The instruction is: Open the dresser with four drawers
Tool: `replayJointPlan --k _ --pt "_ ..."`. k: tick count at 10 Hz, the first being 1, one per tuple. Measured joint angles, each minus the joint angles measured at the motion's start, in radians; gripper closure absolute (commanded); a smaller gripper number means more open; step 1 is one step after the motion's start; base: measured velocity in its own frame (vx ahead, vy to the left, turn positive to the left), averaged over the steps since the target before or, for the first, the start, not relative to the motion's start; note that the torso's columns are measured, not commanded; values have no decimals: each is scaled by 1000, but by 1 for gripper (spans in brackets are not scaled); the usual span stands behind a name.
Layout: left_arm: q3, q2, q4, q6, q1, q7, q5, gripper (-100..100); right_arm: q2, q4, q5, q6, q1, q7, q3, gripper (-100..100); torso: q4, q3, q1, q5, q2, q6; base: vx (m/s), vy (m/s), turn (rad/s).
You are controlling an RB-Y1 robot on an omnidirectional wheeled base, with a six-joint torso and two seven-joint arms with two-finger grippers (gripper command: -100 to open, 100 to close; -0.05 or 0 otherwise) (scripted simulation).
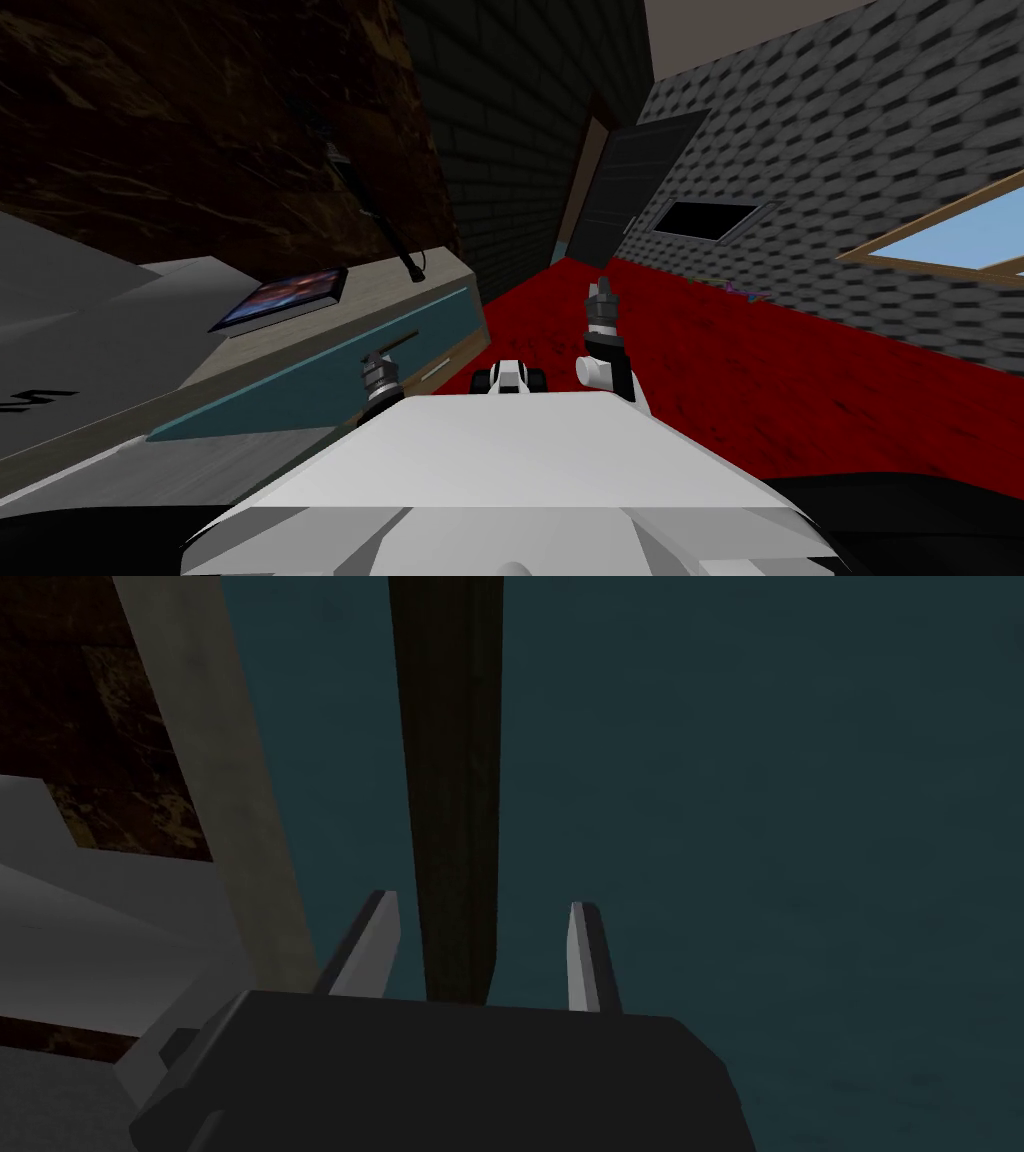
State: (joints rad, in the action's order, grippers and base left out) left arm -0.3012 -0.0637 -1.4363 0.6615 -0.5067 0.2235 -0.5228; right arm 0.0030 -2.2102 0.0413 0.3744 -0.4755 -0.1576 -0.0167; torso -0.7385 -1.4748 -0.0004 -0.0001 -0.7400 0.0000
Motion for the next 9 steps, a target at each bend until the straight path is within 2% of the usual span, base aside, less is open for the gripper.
replayJointPlan --k 5,6,9 --pt "9 1 -40 -7 -33 3 -8 100 0 0 0 0 0 0 0 0 0 -1 1 0 1 0 -124 -122 4" --pt "10 2 -40 -7 -34 3 -8 -100 0 0 0 0 0 0 0 0 1 -3 5 1 6 0 -6 -6 1" --pt "2 -41 -50 -17 -35 5 -14 -100 0 0 0 0 0 0 0 0 2 -5 5 1 8 0 88 59 0"
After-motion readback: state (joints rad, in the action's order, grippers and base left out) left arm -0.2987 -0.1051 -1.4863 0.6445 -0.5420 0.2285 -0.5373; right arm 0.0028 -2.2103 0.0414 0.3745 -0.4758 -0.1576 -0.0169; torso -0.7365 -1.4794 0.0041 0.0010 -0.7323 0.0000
